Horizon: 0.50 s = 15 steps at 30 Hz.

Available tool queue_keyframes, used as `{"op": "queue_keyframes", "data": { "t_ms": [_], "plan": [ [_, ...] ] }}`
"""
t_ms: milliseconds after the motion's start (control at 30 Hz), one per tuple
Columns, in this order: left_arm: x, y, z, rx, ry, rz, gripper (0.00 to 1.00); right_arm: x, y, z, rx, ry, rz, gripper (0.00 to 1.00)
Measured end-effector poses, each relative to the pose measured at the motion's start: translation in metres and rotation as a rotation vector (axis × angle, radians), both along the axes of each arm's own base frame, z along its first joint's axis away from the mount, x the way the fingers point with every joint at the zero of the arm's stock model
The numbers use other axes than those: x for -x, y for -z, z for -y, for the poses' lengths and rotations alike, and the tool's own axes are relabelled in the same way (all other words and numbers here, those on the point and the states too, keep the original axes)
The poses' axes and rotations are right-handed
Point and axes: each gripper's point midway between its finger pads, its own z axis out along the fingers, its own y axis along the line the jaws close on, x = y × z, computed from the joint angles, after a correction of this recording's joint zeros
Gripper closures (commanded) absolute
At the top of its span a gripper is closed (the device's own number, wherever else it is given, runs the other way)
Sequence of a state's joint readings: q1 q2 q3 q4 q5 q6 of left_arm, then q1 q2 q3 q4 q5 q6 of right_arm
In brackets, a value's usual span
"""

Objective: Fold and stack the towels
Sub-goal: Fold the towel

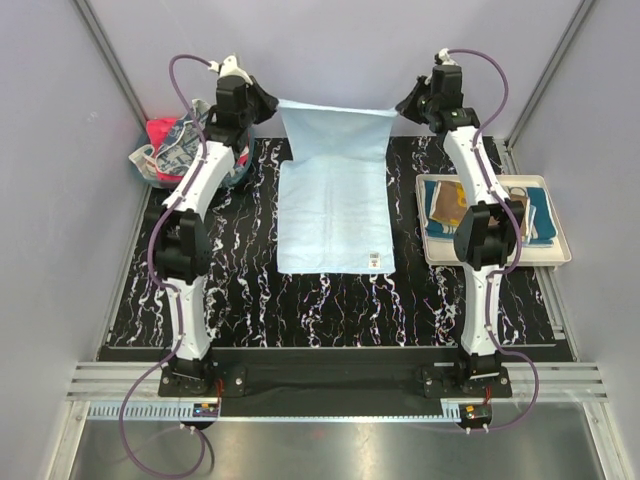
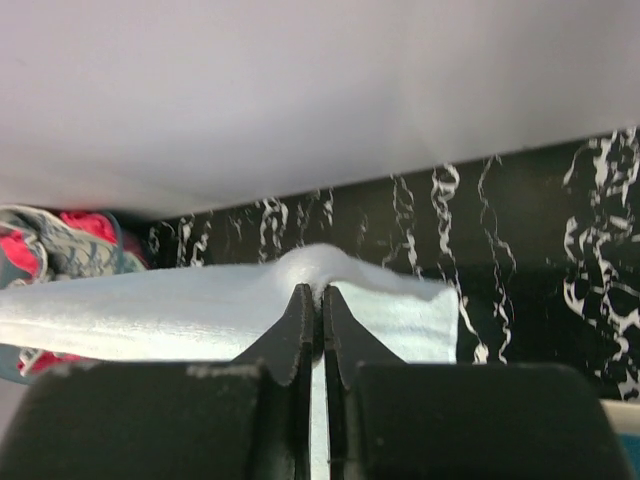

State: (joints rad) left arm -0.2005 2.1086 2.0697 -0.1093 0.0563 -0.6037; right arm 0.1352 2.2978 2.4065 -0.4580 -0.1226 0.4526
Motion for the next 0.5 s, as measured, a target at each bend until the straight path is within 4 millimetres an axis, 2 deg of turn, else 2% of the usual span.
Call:
{"op": "queue_keyframes", "data": {
  "t_ms": [200, 267, 367, 500],
  "plan": [
    [0.013, 0.077, -0.004, -0.028, -0.003, -0.156, 1.00, 0.015, 0.065, -0.004, 0.004, -0.033, -0.148, 1.00],
    [0.018, 0.089, -0.005, -0.033, -0.003, -0.185, 1.00, 0.022, 0.085, -0.006, 0.004, -0.045, -0.197, 1.00],
    [0.022, 0.087, -0.006, -0.034, -0.002, -0.187, 1.00, 0.028, 0.096, -0.007, 0.003, -0.055, -0.232, 1.00],
    [0.029, 0.058, -0.007, -0.024, 0.000, -0.139, 1.00, 0.032, 0.079, -0.008, -0.003, -0.064, -0.205, 1.00]
  ]
}}
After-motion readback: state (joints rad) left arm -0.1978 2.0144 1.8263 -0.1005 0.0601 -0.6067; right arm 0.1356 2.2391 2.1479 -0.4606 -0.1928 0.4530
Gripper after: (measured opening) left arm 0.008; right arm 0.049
